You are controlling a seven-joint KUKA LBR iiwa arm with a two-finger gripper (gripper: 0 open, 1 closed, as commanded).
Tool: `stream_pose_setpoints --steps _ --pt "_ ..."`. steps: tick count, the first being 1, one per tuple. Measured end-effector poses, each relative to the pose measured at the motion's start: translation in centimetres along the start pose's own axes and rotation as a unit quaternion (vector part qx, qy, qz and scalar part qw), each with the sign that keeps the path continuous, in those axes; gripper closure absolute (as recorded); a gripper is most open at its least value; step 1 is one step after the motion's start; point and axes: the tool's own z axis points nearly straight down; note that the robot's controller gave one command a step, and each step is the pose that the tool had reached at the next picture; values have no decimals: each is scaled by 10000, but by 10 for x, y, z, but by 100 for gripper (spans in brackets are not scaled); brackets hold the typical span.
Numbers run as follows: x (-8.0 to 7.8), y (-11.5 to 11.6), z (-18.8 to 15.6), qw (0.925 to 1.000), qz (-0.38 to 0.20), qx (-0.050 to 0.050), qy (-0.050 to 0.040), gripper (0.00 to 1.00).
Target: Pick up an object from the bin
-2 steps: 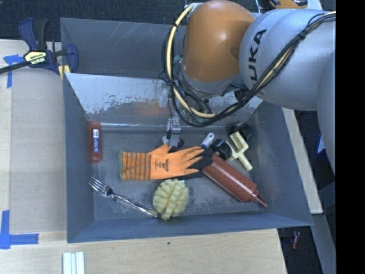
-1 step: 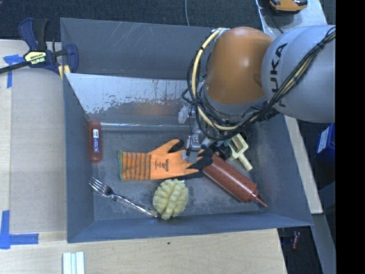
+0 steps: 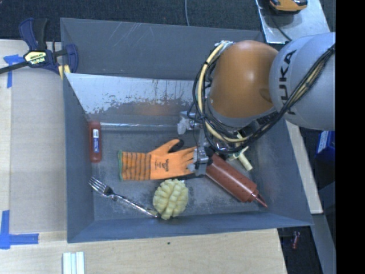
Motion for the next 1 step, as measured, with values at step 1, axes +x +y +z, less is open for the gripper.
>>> stream_pose_setpoints --steps 1 --pt "19 -38 15 9996 294 -5 14 0"
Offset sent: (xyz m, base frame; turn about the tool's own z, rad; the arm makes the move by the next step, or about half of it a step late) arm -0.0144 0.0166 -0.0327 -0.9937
